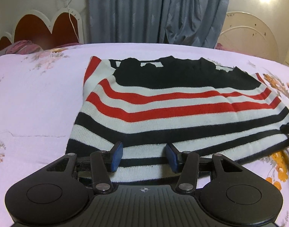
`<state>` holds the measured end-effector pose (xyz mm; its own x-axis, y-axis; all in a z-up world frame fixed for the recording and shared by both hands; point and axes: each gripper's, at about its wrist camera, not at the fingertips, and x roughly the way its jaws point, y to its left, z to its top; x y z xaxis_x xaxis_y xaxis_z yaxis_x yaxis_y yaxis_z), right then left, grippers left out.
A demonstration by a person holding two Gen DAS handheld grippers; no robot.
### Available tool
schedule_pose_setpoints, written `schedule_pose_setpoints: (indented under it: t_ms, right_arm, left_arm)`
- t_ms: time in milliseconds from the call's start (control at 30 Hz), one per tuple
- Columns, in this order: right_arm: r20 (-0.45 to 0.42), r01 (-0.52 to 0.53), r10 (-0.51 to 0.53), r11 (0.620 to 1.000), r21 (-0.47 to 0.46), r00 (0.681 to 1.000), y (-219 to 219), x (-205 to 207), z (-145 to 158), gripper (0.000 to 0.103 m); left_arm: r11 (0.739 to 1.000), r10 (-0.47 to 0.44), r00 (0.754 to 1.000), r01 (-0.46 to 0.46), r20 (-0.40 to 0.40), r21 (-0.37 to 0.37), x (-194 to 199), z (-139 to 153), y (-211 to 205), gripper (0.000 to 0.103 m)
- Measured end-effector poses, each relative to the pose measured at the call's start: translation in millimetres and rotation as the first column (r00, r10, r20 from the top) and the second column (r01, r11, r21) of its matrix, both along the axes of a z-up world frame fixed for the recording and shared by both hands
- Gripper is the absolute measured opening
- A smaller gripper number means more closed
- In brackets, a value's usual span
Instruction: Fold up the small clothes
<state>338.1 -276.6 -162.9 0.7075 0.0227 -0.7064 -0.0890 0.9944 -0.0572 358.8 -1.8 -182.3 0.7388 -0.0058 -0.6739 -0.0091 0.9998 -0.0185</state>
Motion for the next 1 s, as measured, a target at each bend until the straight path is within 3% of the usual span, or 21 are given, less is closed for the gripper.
schedule_pose_setpoints:
  t_ms: [100,167,300,633,700,833,1000]
  right_arm:
    - [0.008,0.021,-0.021,0.997,0.075,1.000,-3.7,-1.6,11.4,0.033]
    - [-0.001,0.012,-0.012,0.996,0.094,1.000,-1.8,-0.9,13.6,0.039]
    - [0.001,-0.041,0.042,0.992,0.120,0.999,14.6,2.5,19.1,0.037]
    - [0.031,-0.147,0.144,0.976,0.161,0.989,87.8,23.1,20.6,0.041]
    - [0.018,-0.146,0.145,0.983,0.110,0.989,98.2,27.2,11.3,0.045]
    - [-0.002,-0.138,0.139,0.987,0.080,0.990,101.2,28.2,5.4,0.046]
    - [-0.015,-0.090,0.093,0.984,0.156,0.996,90.9,20.6,14.3,0.049]
  left_arm:
    - [1.000,0.003,1.000,-0.003,-0.014,-0.004,2.9,2.1,-0.1,0.052]
    - [1.000,-0.010,1.000,0.010,-0.024,-0.012,4.5,3.8,-1.5,0.060]
    - [1.000,-0.015,0.999,0.014,-0.038,-0.007,7.0,5.8,-9.2,0.072]
    - [0.999,-0.020,0.999,0.019,-0.047,-0.031,6.9,9.0,-5.2,0.074]
    - [0.999,-0.026,0.998,0.024,-0.050,-0.044,5.0,10.2,-2.5,0.074]
    - [0.994,-0.013,0.998,0.005,-0.067,-0.113,-2.1,15.9,8.1,0.074]
    - [0.970,0.005,0.993,-0.033,-0.115,-0.239,-18.3,18.2,23.6,0.075]
